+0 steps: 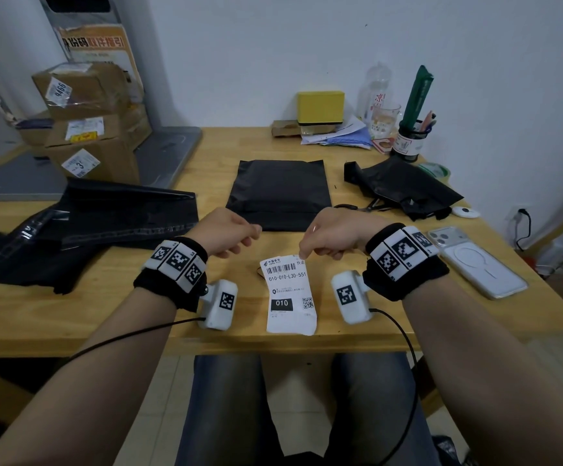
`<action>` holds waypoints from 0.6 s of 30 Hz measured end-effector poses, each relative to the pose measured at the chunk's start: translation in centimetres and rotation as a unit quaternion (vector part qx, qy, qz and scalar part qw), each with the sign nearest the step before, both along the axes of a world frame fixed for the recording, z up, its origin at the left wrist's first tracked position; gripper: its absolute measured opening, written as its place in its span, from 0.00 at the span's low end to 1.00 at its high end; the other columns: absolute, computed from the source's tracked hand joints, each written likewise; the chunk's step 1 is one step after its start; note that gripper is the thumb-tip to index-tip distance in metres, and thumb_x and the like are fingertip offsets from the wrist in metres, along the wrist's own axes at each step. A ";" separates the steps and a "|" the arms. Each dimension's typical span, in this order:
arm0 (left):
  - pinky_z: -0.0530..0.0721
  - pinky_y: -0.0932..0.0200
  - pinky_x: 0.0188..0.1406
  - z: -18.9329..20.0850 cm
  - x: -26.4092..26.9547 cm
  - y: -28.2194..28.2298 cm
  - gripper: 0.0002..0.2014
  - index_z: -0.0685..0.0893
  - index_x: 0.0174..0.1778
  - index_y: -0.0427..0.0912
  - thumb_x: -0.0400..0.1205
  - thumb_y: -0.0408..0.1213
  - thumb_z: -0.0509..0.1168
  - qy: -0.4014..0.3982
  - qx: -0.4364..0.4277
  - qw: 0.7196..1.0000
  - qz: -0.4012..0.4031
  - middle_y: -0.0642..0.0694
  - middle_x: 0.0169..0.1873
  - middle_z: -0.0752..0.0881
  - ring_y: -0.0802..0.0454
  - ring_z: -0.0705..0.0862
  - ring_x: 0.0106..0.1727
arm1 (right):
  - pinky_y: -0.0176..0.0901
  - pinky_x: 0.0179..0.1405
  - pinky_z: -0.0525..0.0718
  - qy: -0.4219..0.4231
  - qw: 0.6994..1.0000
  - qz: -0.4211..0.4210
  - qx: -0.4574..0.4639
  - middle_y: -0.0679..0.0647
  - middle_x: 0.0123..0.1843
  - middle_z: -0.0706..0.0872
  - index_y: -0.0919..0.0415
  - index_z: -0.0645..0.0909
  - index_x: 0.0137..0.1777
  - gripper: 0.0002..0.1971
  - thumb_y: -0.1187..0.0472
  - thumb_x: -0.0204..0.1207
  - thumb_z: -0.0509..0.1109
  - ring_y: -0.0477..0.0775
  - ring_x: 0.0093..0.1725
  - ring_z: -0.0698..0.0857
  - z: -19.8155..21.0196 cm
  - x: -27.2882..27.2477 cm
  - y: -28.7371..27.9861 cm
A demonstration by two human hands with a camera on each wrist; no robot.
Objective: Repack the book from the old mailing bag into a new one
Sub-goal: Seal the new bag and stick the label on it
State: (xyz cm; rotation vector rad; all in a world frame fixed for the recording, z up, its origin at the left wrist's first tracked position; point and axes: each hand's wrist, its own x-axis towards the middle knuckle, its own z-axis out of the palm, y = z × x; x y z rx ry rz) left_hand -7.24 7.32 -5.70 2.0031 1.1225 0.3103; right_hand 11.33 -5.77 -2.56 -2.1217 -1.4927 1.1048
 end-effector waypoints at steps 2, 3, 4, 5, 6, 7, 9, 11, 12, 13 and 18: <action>0.82 0.60 0.36 0.5 0.0 -0.3 0.14 0.92 0.47 0.48 0.83 0.53 0.67 -0.035 -0.015 0.999 -0.008 0.52 0.41 0.90 0.54 0.84 0.39 | 0.41 0.26 0.70 0.006 1.000 0.003 0.006 0.51 0.24 0.71 0.61 0.80 0.39 0.08 0.61 0.74 0.77 0.50 0.25 0.68 0.2 0.0 -0.1; 0.82 0.59 0.37 0.8 -0.1 -0.5 0.15 0.92 0.47 0.48 0.83 0.54 0.66 -0.046 -0.021 0.999 -0.015 0.52 0.43 0.90 0.54 0.84 0.40 | 0.40 0.27 0.71 0.008 1.000 0.004 0.008 0.51 0.24 0.71 0.61 0.81 0.41 0.07 0.61 0.74 0.77 0.49 0.24 0.68 0.4 -0.1 -0.2; 0.83 0.59 0.39 1.0 -0.1 -0.6 0.15 0.92 0.47 0.49 0.83 0.55 0.66 -0.054 -0.021 0.998 -0.025 0.52 0.44 0.91 0.54 0.85 0.42 | 0.40 0.27 0.71 0.010 1.000 0.004 0.011 0.51 0.24 0.72 0.62 0.82 0.42 0.07 0.61 0.74 0.77 0.49 0.24 0.69 0.5 -0.1 -0.3; 0.83 0.58 0.40 1.2 -0.2 -0.8 0.15 0.93 0.47 0.49 0.83 0.55 0.66 -0.061 -0.017 0.997 -0.037 0.53 0.46 0.91 0.55 0.85 0.44 | 0.40 0.27 0.72 0.015 1.000 0.002 0.015 0.51 0.24 0.72 0.62 0.83 0.43 0.06 0.61 0.74 0.77 0.49 0.24 0.69 0.6 -0.1 -0.4; 0.84 0.58 0.41 1.3 -0.3 -0.8 0.15 0.93 0.47 0.50 0.82 0.56 0.66 -0.068 -0.013 0.996 -0.050 0.54 0.47 0.92 0.55 0.86 0.46 | 0.40 0.27 0.72 0.023 1.000 -0.001 0.021 0.51 0.25 0.73 0.64 0.85 0.42 0.06 0.62 0.74 0.77 0.49 0.25 0.69 0.8 -0.1 -0.4; 0.84 0.57 0.42 1.4 -0.5 -0.9 0.15 0.93 0.47 0.50 0.82 0.56 0.67 -0.074 -0.011 0.995 -0.065 0.55 0.47 0.92 0.55 0.87 0.48 | 0.40 0.27 0.72 0.034 0.999 -0.007 0.029 0.52 0.26 0.74 0.64 0.86 0.41 0.05 0.62 0.74 0.77 0.49 0.25 0.70 0.9 0.0 -0.5; 0.84 0.57 0.44 1.7 -0.6 -1.3 0.15 0.92 0.50 0.52 0.80 0.57 0.68 -0.073 -0.013 0.992 -0.104 0.57 0.48 0.92 0.56 0.87 0.51 | 0.40 0.28 0.72 0.050 0.997 -0.018 0.046 0.52 0.26 0.75 0.63 0.88 0.40 0.04 0.63 0.75 0.77 0.49 0.26 0.71 1.3 0.2 -0.6; 0.83 0.58 0.46 2.0 -0.6 -1.7 0.14 0.92 0.51 0.53 0.78 0.57 0.70 -0.062 -0.019 0.988 -0.138 0.58 0.48 0.92 0.57 0.87 0.53 | 0.41 0.29 0.72 0.059 0.996 -0.027 0.058 0.52 0.27 0.77 0.64 0.89 0.43 0.04 0.63 0.76 0.76 0.49 0.27 0.72 1.5 0.5 -0.7; 0.83 0.59 0.46 2.0 -0.6 -1.8 0.12 0.92 0.50 0.53 0.78 0.55 0.72 -0.061 -0.019 0.987 -0.147 0.57 0.47 0.92 0.58 0.87 0.52 | 0.41 0.30 0.72 0.062 0.996 -0.030 0.061 0.52 0.27 0.77 0.65 0.89 0.45 0.04 0.63 0.76 0.76 0.50 0.28 0.72 1.7 0.6 -0.7; 0.82 0.59 0.45 2.1 -0.5 -1.9 0.10 0.92 0.49 0.53 0.78 0.53 0.73 -0.062 -0.015 0.986 -0.151 0.57 0.46 0.93 0.58 0.88 0.51 | 0.41 0.30 0.72 0.064 0.995 -0.033 0.064 0.52 0.27 0.77 0.65 0.89 0.46 0.05 0.63 0.76 0.76 0.50 0.28 0.72 1.8 0.8 -0.7; 0.80 0.60 0.39 2.4 -0.2 -1.7 0.04 0.92 0.46 0.47 0.79 0.41 0.74 -0.078 -0.001 0.988 -0.136 0.54 0.42 0.93 0.58 0.87 0.43 | 0.42 0.30 0.70 0.081 0.992 -0.043 0.085 0.52 0.26 0.78 0.61 0.87 0.40 0.06 0.61 0.78 0.75 0.50 0.27 0.70 2.0 1.6 -1.0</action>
